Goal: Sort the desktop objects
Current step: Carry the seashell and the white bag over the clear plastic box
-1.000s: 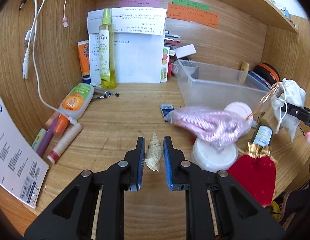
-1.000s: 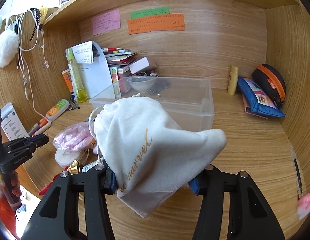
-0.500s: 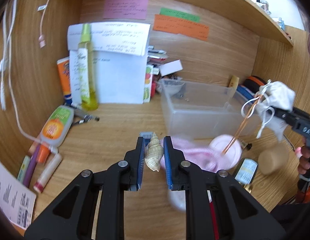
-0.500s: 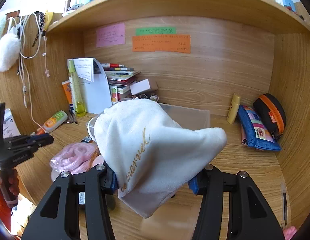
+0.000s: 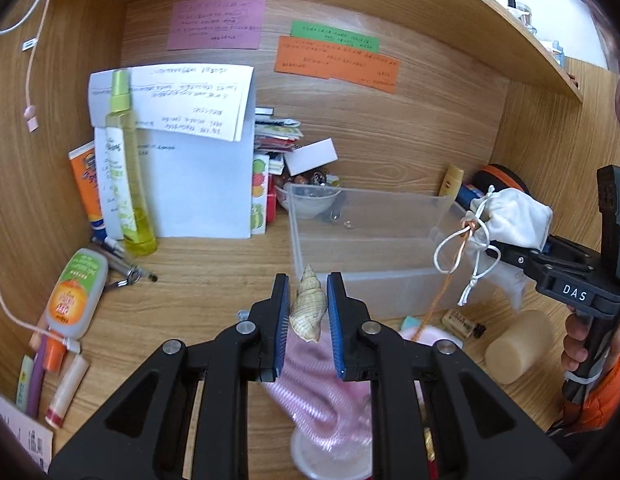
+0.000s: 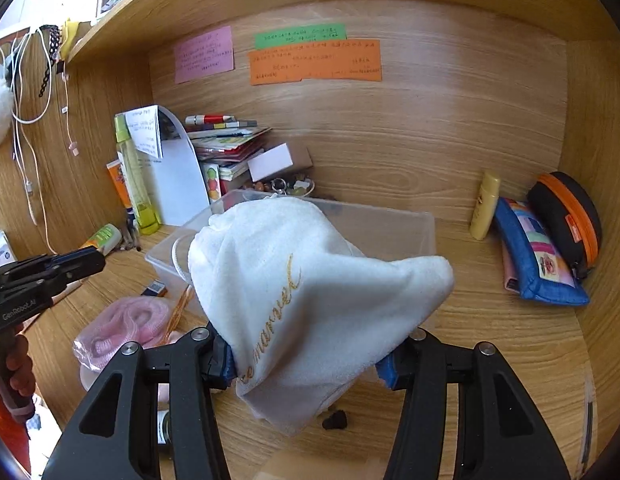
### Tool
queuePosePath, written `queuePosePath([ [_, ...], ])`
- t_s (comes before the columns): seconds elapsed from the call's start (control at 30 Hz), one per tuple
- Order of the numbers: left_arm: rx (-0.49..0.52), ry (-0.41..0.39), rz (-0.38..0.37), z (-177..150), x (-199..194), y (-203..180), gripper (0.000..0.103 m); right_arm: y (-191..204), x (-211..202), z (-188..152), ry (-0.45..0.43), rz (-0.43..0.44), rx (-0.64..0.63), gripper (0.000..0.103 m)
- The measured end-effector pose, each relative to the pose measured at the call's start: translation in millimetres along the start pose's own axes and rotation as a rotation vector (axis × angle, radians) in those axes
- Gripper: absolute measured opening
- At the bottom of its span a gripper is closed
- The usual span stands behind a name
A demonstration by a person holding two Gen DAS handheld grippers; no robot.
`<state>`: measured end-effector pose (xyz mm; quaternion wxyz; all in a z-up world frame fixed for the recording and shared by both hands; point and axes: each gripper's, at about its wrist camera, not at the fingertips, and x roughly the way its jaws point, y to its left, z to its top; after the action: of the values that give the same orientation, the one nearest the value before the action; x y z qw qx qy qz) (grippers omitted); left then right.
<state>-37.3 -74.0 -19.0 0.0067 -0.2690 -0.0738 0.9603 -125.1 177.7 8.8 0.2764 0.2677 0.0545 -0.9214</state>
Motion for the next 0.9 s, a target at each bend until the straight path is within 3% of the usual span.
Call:
queuePosePath([
  [0.33, 0.014, 0.048, -0.104, 38.9, 28.8, -8.5, 0.018, -9.3, 12.4, 23.9, 0.008, -0.007, -0.037, 0.048],
  [0.9, 0.090, 0.207, -0.123, 55.9, 101.2, -23.0, 0.018, -20.3, 66.9, 42.4, 0.134, 0.004, -0.117, 0.048],
])
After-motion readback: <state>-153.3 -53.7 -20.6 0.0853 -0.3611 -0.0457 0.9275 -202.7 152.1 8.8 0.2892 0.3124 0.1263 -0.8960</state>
